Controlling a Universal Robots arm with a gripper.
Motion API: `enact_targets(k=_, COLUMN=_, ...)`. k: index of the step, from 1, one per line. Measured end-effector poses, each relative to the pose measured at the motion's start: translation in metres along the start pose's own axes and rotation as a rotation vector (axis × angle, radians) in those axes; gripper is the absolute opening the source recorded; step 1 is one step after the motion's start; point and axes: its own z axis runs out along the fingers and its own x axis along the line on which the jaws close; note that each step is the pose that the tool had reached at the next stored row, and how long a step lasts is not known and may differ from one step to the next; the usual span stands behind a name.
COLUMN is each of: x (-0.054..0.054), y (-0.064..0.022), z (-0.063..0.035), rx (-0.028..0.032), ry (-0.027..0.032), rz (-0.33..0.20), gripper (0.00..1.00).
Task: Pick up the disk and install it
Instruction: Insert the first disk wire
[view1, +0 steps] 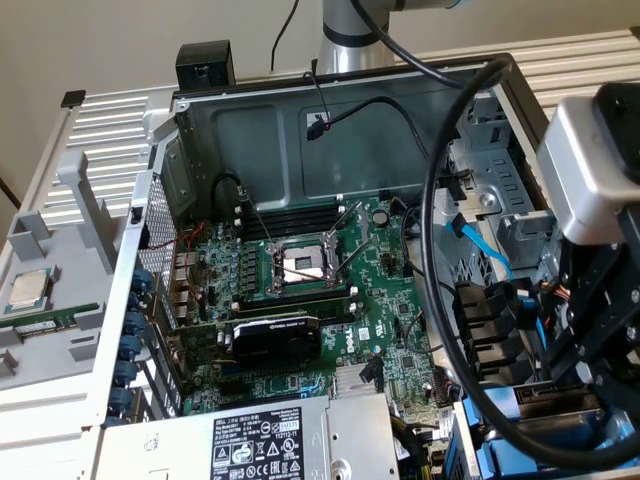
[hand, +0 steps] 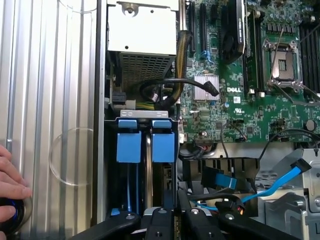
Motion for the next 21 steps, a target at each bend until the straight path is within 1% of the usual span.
enact_targets(k=5, x=0.0, y=0.0, z=0.0, rx=0.0004, ry=0.0003, rz=0.0, gripper=0.16)
enact_targets(k=7, x=-0.0003, y=0.0005, z=0.0, rx=0.0028, ry=0.0017, rz=0.0, gripper=0.16)
enact_targets(k=8, x=-0.0005, y=0.0005, z=0.0001, rx=0.0038, ry=0.0031, rz=0.0, gripper=0.16)
enact_targets(k=9, x=-0.001, y=0.0009, z=0.0003, rx=0.0056, ry=0.0061, rz=0.0, gripper=0.16)
enact_targets(k=11, x=-0.0024, y=0.0017, z=0.0006, rx=0.0117, ry=0.0146, rz=-0.001, gripper=0.16)
enact_targets(k=13, x=-0.0029, y=0.0022, z=0.0008, rx=0.0159, ry=0.0181, rz=-0.001, gripper=0.16)
enact_targets(k=14, x=-0.003, y=0.0022, z=0.001, rx=0.0166, ry=0.0184, rz=-0.002, gripper=0.16)
enact_targets(k=21, x=-0.003, y=0.0027, z=0.002, rx=0.0166, ry=0.019, rz=-0.003, gripper=0.16)
